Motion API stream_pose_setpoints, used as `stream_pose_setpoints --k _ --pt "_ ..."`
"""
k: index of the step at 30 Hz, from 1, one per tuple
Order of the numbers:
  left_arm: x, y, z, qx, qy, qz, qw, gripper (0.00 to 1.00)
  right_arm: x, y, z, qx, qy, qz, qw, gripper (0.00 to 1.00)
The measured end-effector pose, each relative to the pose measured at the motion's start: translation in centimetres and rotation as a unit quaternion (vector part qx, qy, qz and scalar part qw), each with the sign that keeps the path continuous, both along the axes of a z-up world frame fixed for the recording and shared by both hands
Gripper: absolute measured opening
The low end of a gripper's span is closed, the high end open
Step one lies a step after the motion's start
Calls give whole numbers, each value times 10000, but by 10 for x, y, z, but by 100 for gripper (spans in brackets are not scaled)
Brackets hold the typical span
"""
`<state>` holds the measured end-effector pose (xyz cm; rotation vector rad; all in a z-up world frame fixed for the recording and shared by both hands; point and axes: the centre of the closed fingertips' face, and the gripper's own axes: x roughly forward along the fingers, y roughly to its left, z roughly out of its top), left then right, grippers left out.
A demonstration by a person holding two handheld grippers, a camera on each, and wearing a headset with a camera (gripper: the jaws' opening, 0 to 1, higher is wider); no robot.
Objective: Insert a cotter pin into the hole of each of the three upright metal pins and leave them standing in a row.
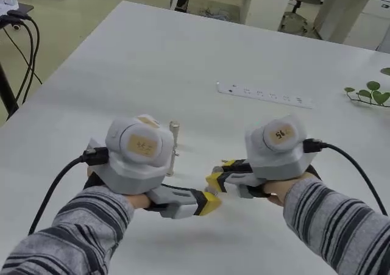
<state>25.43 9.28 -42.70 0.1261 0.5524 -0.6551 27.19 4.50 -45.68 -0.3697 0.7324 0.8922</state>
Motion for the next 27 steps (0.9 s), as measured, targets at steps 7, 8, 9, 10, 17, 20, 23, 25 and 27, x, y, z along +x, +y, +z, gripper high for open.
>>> stream_pose_setpoints --k 7,8,9,10,17,20,23,25,27 --pt "0 0 0 9 -4 -2 10000 99 -1 0 0 -114 -68 27 9999 9" --pt "0 0 -1 1 -3 -4 10000 99 -1 0 0 -120 -66 19 9999 9" --pt "0 0 -1 -2 3 -5 10000 99 -1 0 0 -131 -70 16 9999 9" --pt "0 0 -1 -1 9 -14 10000 99 -1 0 0 -135 -68 -11 9999 9" --pt "1 -1 1 -8 -37 3 10000 99 -7 -4 2 -287 -184 263 9991 23" --pt "2 -1 2 -11 -84 25 10000 99 -8 -8 7 -307 -219 343 9987 24" --pt "4 0 4 -46 -126 89 9999 99 -6 -14 9 -320 -168 380 9986 24" --pt "5 0 6 -57 -147 104 9998 99 -4 -18 10 -373 -109 402 9984 24" --pt "6 1 6 -70 -168 129 9998 99 1 -23 10 -445 -109 430 9980 24"
